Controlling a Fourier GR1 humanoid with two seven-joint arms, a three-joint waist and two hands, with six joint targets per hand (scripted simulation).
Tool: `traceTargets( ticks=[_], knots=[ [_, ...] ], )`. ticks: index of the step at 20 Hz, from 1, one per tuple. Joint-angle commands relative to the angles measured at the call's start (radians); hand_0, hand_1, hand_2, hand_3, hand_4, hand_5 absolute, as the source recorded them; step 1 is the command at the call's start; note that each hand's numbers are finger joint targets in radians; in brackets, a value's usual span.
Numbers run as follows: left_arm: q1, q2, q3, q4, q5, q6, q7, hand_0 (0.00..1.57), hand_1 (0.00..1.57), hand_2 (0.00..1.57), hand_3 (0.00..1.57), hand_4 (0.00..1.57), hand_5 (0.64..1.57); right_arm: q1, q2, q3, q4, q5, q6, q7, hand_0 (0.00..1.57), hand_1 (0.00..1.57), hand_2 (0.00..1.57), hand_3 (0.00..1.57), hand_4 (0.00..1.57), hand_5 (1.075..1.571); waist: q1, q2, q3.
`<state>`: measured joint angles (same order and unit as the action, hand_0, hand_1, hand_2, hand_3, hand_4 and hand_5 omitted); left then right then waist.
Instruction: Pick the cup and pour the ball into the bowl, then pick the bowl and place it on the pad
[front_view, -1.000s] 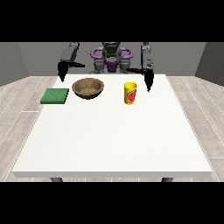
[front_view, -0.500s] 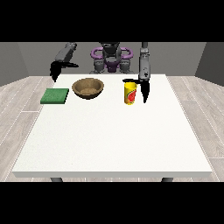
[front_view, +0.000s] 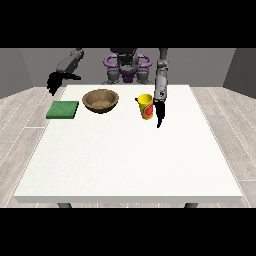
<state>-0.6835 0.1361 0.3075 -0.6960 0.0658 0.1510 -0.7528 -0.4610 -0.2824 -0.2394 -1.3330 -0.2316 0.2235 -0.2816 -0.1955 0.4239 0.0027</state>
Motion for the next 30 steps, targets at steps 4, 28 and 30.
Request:
traceTargets(
  ticks=[4, 28, 30],
  knots=[
    [0.034, 0.089, 0.007, -0.006, -0.117, 0.242, -0.040, 1.31, 1.31, 1.57, 1.57, 0.98, 1.551, -0.023, -0.049, -0.013, -0.010, -0.011, 0.051, -0.030, 0.00, 0.00, 0.16, 0.24, 0.00, 1.569, -0.054, 0.099, -0.0024],
    [-0.120, -0.110, -0.618, 0.157, -1.133, 0.663, 0.907, 1.15, 1.15, 1.57, 1.57, 0.79, 1.561, 0.011, -0.058, -0.040, 0.424, 0.003, 0.105, -0.029, 0.00, 0.00, 0.16, 0.23, 0.60, 1.556, 0.006, -0.386, 0.0051],
    [-0.147, -0.132, -0.674, 0.171, -1.193, 0.618, 1.033, 1.15, 1.15, 1.57, 1.57, 0.79, 1.561, 0.023, -0.069, -0.048, 0.463, 0.001, 0.114, -0.023, 0.00, 0.00, 0.13, 0.19, 0.66, 1.547, 0.016, -0.429, 0.0018]
  ],
)
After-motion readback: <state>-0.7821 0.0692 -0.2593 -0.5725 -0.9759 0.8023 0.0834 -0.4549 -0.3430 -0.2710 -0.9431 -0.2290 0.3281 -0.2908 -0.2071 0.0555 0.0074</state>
